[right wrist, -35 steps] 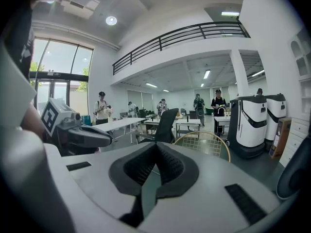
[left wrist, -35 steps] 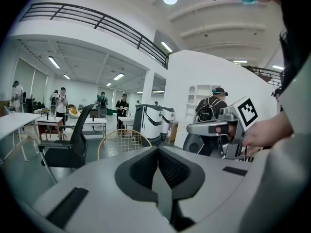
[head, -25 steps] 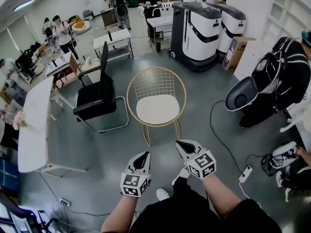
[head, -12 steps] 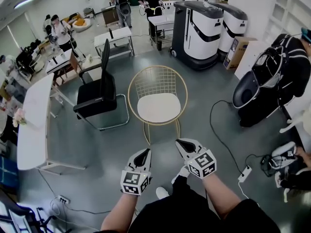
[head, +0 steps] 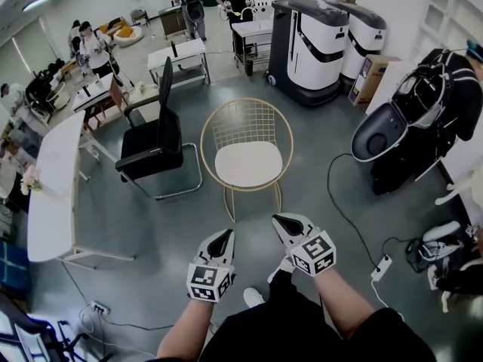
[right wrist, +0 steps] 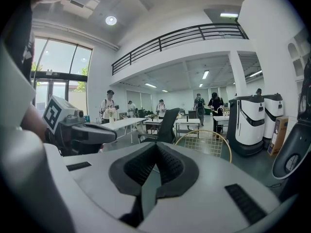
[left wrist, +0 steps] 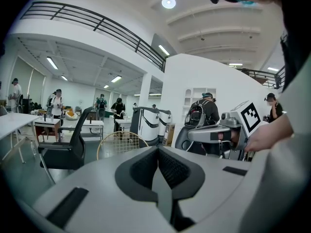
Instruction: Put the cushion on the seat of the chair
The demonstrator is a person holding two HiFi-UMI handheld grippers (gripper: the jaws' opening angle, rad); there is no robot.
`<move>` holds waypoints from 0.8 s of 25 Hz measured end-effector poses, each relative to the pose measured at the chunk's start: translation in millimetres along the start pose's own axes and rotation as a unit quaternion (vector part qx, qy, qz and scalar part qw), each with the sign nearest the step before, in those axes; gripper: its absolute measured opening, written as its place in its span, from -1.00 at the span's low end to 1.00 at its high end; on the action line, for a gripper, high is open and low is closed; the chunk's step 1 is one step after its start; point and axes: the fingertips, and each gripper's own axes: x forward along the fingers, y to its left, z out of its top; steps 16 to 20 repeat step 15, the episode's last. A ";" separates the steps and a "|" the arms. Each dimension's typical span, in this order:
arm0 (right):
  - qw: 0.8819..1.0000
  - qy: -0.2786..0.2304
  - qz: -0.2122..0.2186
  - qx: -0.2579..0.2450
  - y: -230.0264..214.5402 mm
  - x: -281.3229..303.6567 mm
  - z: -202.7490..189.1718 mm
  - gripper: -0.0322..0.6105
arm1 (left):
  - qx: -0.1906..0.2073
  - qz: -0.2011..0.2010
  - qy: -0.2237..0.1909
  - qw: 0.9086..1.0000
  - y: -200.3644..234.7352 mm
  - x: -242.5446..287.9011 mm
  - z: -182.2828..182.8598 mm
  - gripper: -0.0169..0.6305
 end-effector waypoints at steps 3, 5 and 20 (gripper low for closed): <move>1.000 -0.001 -0.003 0.001 1.2 -1.9 -0.6 -0.87 | 0.002 -0.004 0.000 1.000 -2.2 0.0 -0.6 -0.90; 1.000 -0.001 -0.004 0.002 2.0 -2.7 -2.0 -0.86 | 0.002 -0.006 0.000 1.000 -3.1 0.1 -0.5 -0.90; 1.000 0.003 -0.001 -0.002 7.7 -6.4 -5.2 -0.86 | 0.007 -0.012 -0.003 1.000 -7.9 -3.8 -0.1 -0.90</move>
